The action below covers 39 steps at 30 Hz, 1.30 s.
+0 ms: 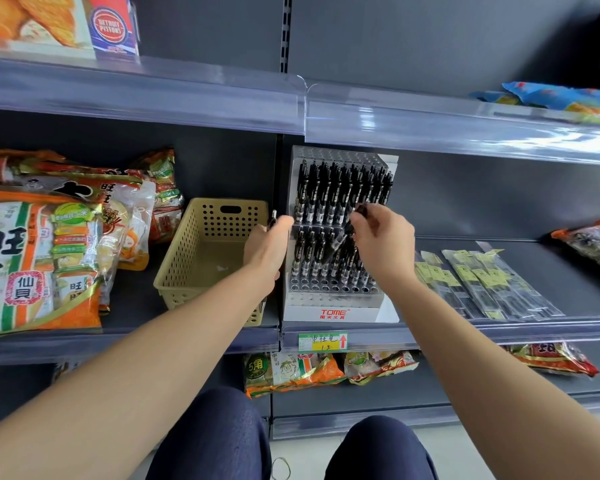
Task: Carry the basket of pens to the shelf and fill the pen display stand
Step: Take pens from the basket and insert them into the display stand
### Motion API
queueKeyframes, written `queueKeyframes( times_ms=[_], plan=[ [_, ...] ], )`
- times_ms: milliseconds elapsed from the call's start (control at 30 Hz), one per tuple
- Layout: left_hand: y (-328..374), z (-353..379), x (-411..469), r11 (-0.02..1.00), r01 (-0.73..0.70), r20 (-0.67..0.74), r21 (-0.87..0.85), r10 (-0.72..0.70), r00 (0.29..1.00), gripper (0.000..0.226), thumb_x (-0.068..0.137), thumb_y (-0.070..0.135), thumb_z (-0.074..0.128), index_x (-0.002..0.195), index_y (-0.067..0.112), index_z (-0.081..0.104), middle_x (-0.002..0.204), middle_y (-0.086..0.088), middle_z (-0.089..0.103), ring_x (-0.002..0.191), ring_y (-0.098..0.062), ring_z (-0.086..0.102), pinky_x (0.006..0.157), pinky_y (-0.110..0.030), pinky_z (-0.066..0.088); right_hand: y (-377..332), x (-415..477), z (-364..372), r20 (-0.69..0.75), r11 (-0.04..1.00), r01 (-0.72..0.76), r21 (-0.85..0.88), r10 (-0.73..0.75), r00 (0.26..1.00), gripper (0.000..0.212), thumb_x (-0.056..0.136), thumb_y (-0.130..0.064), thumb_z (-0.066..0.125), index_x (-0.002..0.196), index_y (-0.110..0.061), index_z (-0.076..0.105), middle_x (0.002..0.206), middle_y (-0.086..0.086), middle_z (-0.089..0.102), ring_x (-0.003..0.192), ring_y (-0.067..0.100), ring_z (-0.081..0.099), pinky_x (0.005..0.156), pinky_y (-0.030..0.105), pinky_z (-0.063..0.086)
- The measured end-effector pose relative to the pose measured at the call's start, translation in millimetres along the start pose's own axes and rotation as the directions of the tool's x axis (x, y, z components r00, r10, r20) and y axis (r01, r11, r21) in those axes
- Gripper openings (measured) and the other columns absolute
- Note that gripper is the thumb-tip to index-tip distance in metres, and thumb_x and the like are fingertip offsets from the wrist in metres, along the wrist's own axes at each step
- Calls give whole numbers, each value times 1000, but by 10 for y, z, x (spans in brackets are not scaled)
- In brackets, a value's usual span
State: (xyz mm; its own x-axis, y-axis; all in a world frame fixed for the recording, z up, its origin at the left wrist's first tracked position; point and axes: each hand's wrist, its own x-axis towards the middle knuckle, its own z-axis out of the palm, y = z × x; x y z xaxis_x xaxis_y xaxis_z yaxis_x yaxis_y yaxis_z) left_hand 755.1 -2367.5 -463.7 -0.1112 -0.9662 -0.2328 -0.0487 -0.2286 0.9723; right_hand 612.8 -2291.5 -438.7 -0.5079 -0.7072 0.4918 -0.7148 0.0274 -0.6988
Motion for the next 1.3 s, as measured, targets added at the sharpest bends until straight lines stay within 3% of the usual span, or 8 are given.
queueKeyframes(
  times_ms=[67,167,367,500,567,733,1067,1300],
  plan=[
    [3,21,22,999,20,-24,-47,-21,1000,30,87,42,46,98,13,48,90,-7,46,62,-15,37,50,-24,28,31,-56,26,-3,982,110,-154,-112,994,28,95,-25,56,78,-3,59,61,1,52,58,22,44,57,29,37],
    [-20,25,87,999,33,-91,-41,-37,995,35,94,33,35,116,8,48,79,-5,46,56,-14,35,47,-23,25,100,-71,67,4,966,121,-229,-124,992,27,94,-26,57,72,-11,54,60,-3,47,58,19,42,57,28,34],
    [-44,13,126,998,-56,-102,31,59,993,41,97,20,38,137,11,44,112,-16,59,56,-10,39,41,-22,30,200,-59,132,30,944,89,-319,-84,996,41,94,-24,57,60,-19,36,53,-8,38,49,9,32,47,26,24],
    [-29,-1,94,990,-119,-54,70,123,991,17,99,19,47,109,9,57,98,-6,53,71,-10,48,57,-28,54,230,-85,181,88,942,86,-325,-60,994,13,94,-25,59,95,-12,62,73,4,64,67,24,57,57,29,42],
    [-42,-3,91,984,-155,-38,87,159,987,13,98,17,51,88,17,58,89,-2,54,73,-13,51,72,-36,59,248,-115,200,91,953,52,-298,-26,995,28,93,-24,61,117,-12,54,85,6,68,76,26,62,64,32,47],
    [-76,-11,124,968,-213,-21,130,218,976,29,91,15,61,120,11,65,105,-2,68,91,-20,62,80,-33,55,321,-145,269,118,933,29,-358,14,993,20,92,-26,62,104,-11,58,86,5,70,75,24,63,63,32,50],
    [-60,-43,103,974,-215,13,69,215,977,21,86,13,67,107,13,68,99,0,69,96,-20,64,92,-46,53,363,-149,356,105,928,19,-371,22,994,29,95,-33,55,113,-13,64,84,5,71,74,25,64,59,28,49],
    [-64,-43,102,971,-230,9,59,230,973,14,87,13,66,100,17,69,96,1,69,95,-20,64,92,-46,53,334,-103,385,88,944,-81,-320,115,989,24,90,-35,61,85,-12,67,64,0,61,62,18,56,51,22,39]
  ],
)
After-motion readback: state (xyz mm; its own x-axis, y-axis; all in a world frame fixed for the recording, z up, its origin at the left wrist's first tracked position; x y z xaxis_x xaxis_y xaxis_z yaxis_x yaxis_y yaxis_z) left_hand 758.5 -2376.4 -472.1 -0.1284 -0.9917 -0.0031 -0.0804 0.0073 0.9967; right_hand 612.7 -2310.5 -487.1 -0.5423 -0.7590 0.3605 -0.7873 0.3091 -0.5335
